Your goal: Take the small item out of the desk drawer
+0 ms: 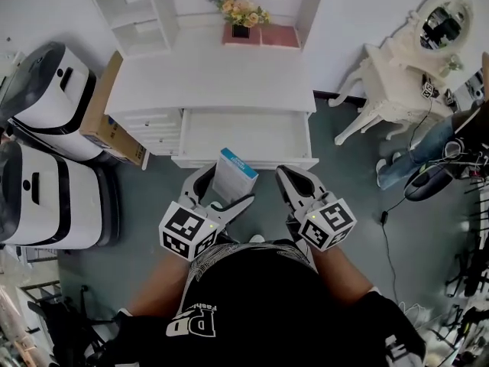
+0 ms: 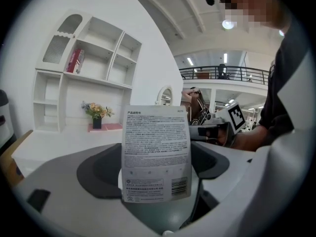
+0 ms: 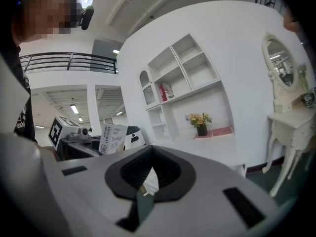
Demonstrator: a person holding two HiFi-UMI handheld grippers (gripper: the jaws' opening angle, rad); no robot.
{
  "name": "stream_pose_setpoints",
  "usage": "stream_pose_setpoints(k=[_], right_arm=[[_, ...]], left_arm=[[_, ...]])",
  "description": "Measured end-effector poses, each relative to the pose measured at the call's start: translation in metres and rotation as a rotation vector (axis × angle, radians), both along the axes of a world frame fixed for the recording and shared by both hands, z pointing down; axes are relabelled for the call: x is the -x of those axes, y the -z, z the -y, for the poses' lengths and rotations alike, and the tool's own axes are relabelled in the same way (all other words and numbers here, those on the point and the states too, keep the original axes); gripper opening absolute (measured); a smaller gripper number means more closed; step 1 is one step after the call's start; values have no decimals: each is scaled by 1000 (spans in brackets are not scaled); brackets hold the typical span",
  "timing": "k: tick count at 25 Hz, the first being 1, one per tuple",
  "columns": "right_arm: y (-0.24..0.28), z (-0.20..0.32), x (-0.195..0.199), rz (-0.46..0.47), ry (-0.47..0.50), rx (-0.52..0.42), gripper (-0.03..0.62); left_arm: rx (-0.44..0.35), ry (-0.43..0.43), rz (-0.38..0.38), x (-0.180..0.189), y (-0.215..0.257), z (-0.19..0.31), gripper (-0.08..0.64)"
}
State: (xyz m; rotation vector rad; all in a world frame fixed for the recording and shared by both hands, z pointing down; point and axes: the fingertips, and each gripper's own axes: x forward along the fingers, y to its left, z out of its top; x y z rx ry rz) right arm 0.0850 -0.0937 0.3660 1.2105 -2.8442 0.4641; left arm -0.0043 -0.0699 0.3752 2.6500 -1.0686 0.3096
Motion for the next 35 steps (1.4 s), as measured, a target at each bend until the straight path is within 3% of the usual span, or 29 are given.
stream_pose_setpoints(k=[10,16,24,35], right_arm=[[-10,-26,-7,26,28,22,9],[0,-30,-3,24,12,8,8],[8,-35,24,-31,-16,0,8],[8,-36,45,-31,-63,18,6]], left_arm=[[24,43,-12,-5,-15,-29,441],[5,4,-12,-4,-3,-29,440],[-1,-58,4,19,8,-28,440],[1,-87,13,49,3,-36,441]])
